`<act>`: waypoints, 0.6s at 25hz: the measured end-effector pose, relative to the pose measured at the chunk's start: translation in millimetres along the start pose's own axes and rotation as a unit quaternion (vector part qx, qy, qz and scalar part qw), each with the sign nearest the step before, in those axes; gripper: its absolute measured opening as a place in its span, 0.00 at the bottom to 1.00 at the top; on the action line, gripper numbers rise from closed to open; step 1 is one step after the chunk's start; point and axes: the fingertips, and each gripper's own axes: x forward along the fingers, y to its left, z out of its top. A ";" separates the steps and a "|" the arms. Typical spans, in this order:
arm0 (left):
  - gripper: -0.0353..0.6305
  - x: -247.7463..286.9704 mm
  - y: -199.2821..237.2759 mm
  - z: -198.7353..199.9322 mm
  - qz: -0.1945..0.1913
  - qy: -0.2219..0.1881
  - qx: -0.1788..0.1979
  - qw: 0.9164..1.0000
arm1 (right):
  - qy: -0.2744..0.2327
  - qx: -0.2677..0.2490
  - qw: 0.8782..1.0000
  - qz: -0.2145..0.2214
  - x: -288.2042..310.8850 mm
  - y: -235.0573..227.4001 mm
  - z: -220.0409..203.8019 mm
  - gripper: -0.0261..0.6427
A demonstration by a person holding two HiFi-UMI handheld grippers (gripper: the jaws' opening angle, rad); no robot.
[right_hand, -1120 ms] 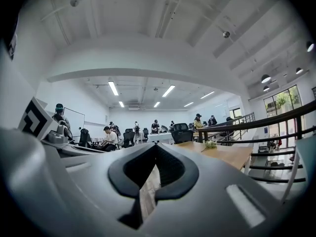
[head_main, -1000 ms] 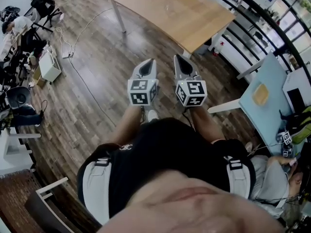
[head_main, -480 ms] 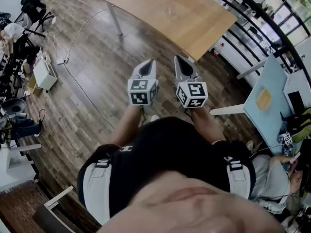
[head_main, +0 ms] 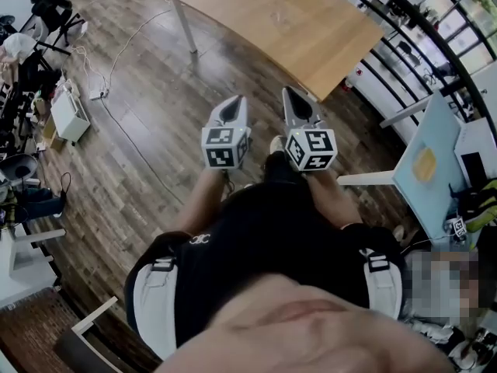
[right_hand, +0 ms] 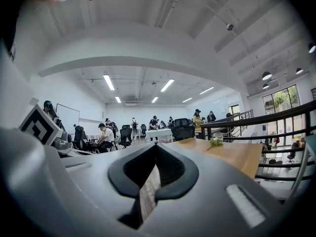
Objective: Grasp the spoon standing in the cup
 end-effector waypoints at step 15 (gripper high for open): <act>0.07 53.7 55.1 28.1 0.036 -0.002 0.016 0.999 | -0.013 0.018 1.000 0.010 86.6 -29.8 8.4 0.04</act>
